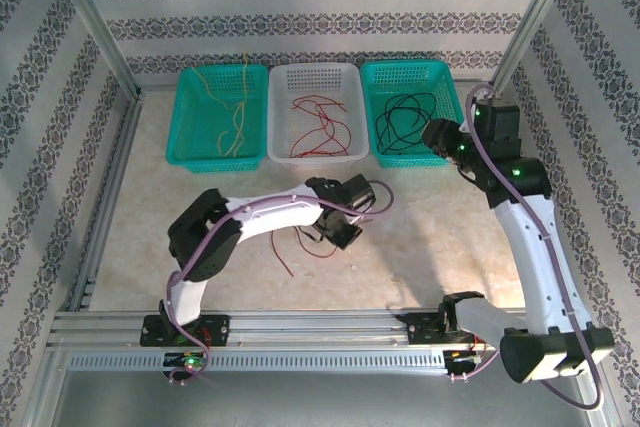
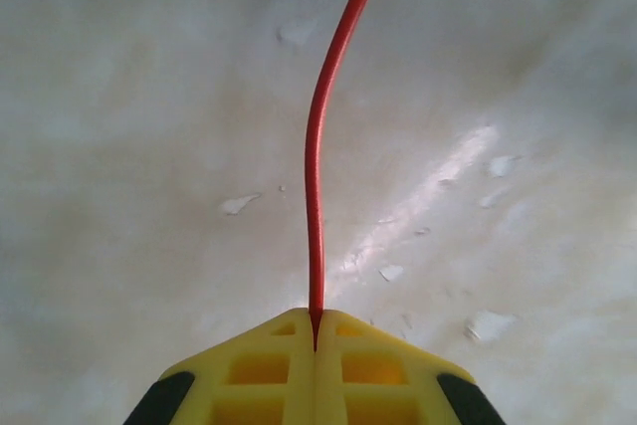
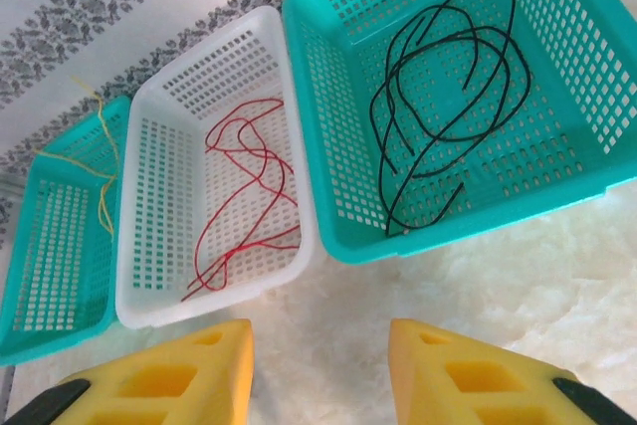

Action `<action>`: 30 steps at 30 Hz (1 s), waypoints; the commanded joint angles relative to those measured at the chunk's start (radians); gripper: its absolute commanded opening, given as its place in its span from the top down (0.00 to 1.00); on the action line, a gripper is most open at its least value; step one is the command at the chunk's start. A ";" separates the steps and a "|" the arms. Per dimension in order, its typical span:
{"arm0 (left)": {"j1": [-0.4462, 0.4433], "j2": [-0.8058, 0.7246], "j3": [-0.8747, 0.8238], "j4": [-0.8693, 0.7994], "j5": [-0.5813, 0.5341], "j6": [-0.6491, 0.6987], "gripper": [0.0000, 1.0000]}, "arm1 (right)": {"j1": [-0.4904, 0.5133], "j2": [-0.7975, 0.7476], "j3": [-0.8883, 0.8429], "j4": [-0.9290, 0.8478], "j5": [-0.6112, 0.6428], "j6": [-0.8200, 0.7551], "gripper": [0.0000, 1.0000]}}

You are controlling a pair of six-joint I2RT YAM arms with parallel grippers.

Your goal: Untangle the cables

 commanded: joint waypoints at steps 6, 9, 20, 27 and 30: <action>0.040 -0.215 0.513 -0.198 -0.137 0.075 1.00 | 0.093 -0.074 -0.077 0.012 0.064 -0.033 0.60; 0.054 -0.166 0.755 -0.277 -0.143 0.106 1.00 | 0.128 -0.106 -0.097 0.022 0.094 -0.036 0.61; 0.190 -0.038 1.071 -0.244 -0.124 0.086 1.00 | 0.281 -0.244 -0.242 0.083 0.128 0.009 0.61; 0.337 0.038 1.107 -0.185 -0.111 0.047 1.00 | 0.402 -0.274 -0.353 0.124 0.179 0.061 0.60; 0.388 0.070 1.092 -0.126 -0.095 0.020 1.00 | 0.442 -0.265 -0.353 0.126 0.211 0.058 0.59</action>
